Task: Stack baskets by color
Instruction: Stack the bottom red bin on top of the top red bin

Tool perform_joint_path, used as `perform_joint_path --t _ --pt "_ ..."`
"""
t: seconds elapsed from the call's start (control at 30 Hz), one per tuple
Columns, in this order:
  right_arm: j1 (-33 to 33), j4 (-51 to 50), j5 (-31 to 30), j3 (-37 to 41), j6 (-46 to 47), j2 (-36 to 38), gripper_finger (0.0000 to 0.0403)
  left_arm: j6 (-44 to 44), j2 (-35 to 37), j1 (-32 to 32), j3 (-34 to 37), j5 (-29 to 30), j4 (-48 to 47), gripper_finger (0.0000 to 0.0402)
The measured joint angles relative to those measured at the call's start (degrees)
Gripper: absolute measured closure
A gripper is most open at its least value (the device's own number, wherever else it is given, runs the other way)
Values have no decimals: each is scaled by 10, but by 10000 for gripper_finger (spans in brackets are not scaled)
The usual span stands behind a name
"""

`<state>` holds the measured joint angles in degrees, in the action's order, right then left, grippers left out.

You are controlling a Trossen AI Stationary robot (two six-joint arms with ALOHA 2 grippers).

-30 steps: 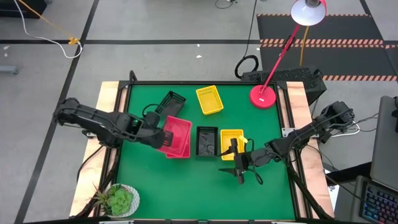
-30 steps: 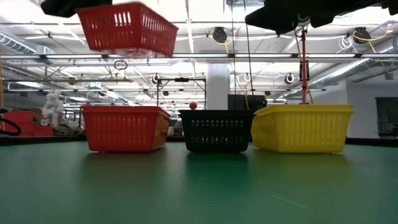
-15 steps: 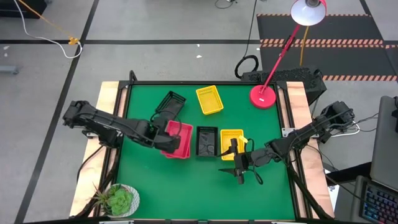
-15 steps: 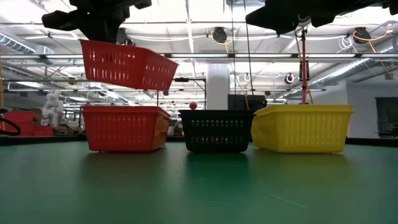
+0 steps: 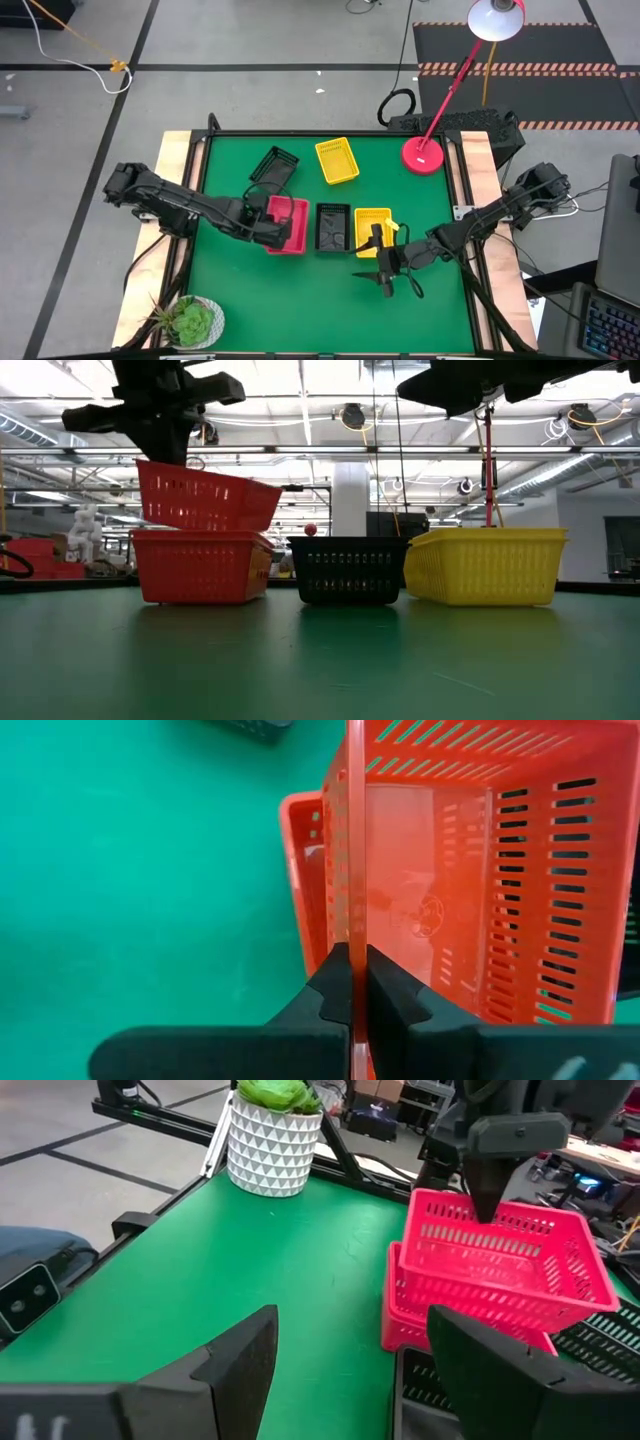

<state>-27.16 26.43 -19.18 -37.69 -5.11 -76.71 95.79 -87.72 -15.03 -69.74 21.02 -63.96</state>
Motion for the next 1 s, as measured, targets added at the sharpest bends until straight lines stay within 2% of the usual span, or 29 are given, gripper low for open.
perform_joint_path --t 0.7,1.0 --pt "0 1 0 0 1 0 154 40 -8 1 3 5 17 394" --pt "0 3 0 0 1 0 154 38 -38 2 3 -5 22 383"
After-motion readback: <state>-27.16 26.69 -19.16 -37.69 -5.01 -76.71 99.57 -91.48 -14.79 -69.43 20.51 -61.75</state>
